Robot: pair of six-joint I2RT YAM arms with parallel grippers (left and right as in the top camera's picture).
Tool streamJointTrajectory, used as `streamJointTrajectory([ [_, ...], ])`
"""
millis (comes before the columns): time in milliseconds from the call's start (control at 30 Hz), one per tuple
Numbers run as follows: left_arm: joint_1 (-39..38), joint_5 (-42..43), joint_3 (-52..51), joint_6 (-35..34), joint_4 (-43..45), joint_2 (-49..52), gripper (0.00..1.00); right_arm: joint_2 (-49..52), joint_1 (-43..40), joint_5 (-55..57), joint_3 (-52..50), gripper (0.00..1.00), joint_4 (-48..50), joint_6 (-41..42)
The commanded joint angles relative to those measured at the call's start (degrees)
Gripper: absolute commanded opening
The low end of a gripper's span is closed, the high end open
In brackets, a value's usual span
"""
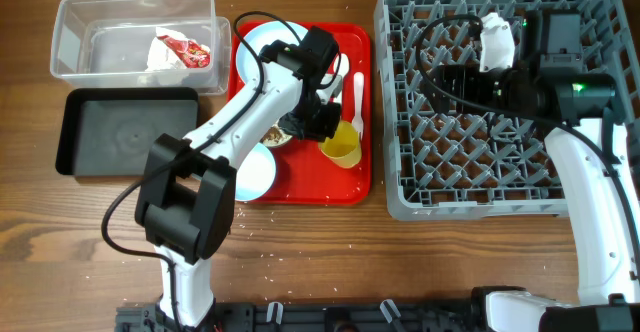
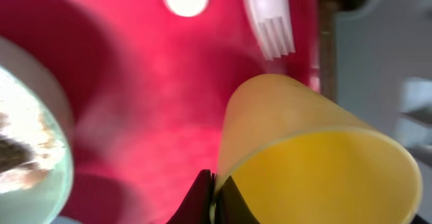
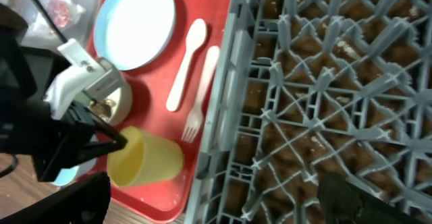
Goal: Sort waste into correct bins and load items into the dishwasher rack
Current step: 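Lift the yellow cup and hand it to the right gripper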
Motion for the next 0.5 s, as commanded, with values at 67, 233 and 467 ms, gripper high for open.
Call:
streamJointTrajectory([
  [67, 12.3, 38.5, 0.6, 3.8, 3.7, -6.2, 0.04, 1.1, -0.1, -19.3, 1.1, 1.00, 1.3, -0.3],
  [233, 18.8, 62.1, 0.6, 3.8, 7.9, -6.5, 0.04, 2.8, -0.1, -41.8, 1.1, 1.00, 4.3, -10.3],
  [467, 17.1, 74.3, 0.6, 3.7, 10.1, -6.5, 0.04, 3.3, 3.5, -44.4, 1.1, 1.00, 13.7, -6.4],
])
